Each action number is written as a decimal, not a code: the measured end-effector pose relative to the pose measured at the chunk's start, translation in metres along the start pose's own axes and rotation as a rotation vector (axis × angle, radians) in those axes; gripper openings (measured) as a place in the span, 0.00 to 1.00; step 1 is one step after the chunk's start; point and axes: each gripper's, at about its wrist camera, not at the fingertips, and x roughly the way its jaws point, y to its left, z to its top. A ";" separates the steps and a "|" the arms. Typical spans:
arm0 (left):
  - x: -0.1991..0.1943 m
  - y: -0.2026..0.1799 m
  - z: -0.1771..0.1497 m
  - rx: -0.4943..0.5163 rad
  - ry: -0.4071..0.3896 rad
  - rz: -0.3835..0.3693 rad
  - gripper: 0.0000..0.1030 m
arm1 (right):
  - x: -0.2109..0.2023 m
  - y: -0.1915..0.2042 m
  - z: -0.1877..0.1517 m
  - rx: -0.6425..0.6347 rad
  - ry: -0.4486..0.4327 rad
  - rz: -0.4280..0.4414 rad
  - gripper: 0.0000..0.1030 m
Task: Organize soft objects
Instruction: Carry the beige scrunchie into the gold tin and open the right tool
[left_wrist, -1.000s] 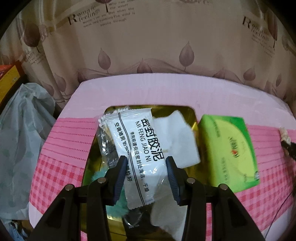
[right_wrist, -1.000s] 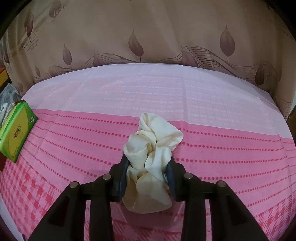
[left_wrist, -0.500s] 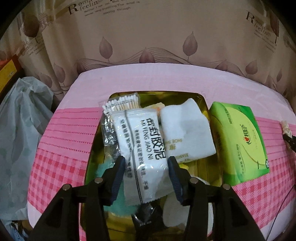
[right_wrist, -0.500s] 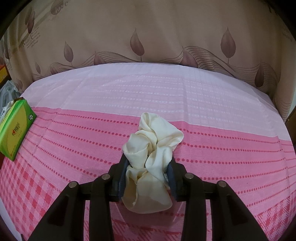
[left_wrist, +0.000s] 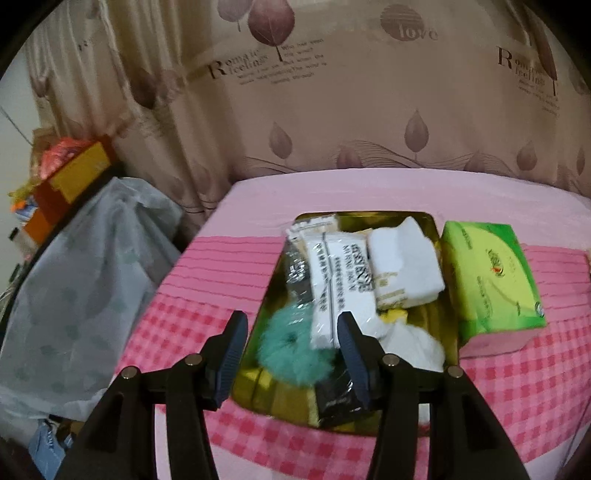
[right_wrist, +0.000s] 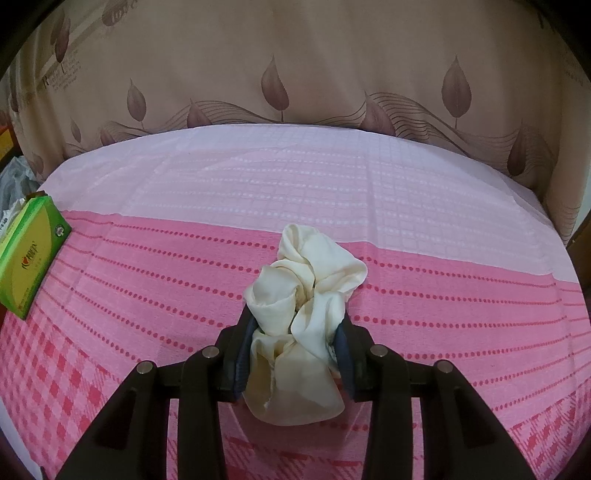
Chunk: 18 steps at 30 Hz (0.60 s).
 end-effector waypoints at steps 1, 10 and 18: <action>-0.002 0.001 -0.002 -0.003 -0.001 0.001 0.50 | 0.000 0.001 0.000 0.003 0.000 -0.006 0.35; -0.009 0.011 -0.024 -0.083 0.009 -0.021 0.50 | -0.004 0.018 0.002 -0.038 0.014 -0.052 0.18; -0.010 0.021 -0.034 -0.112 0.000 0.001 0.50 | -0.014 0.049 0.004 -0.097 0.003 -0.068 0.17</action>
